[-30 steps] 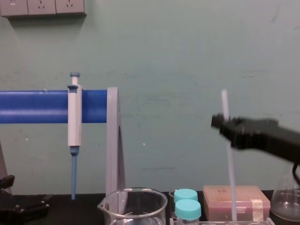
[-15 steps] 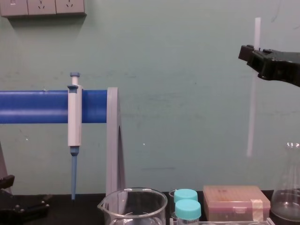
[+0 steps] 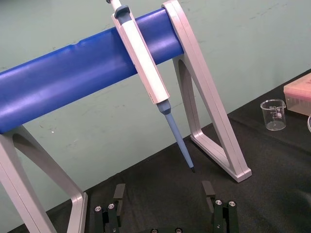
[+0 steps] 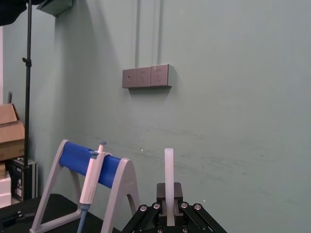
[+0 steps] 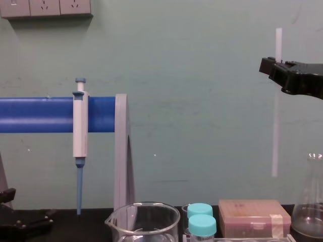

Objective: Pick up the stirring rod with one hand, then place it down.

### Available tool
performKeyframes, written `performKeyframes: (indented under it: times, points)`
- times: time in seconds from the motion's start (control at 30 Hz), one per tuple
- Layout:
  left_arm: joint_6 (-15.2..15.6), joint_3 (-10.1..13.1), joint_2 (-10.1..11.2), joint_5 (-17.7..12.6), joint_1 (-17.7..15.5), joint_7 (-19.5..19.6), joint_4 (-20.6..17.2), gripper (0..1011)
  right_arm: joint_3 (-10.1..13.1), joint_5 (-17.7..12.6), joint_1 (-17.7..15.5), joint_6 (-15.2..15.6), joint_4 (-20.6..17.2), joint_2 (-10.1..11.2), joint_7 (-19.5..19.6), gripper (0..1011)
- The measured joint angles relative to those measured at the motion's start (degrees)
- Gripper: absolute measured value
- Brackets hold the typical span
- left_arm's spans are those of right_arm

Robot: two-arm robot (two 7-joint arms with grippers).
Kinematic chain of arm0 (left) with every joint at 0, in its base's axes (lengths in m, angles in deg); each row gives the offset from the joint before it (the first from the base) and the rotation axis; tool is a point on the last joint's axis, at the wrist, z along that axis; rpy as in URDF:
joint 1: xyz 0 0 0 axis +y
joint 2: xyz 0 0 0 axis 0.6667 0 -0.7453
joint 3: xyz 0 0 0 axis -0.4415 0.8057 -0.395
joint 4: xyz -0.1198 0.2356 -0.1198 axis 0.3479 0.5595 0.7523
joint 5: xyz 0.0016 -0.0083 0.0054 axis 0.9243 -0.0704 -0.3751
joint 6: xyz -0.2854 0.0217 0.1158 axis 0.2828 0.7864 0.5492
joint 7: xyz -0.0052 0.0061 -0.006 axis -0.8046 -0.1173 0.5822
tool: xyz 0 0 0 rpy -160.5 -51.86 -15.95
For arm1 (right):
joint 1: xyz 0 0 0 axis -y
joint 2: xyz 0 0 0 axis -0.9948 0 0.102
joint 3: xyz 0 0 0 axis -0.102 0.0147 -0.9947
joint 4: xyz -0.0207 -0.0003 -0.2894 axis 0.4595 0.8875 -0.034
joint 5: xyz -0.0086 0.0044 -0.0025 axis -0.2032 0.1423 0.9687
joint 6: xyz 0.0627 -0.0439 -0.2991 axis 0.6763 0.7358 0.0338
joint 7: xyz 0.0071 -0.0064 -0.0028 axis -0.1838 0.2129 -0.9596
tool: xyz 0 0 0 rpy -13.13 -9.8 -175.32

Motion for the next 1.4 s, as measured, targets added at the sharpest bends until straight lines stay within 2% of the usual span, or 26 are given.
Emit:
performKeyframes:
  times: [0.27,0.73,1.4]
  points:
    - [0.0,0.0,0.0,0.0,0.0,0.0,0.0,1000,-0.15,-0.34,0.05,0.27,0.31,0.28,-0.58,72]
    - [0.0,0.0,0.0,0.0,0.0,0.0,0.0,1000,-0.75,-3.07,0.49,1.1,1.2,1.52,-3.05,72]
    - [0.0,0.0,0.0,0.0,0.0,0.0,0.0,1000,-1.53,-3.44,0.24,0.55,0.74,2.25,-2.8,72]
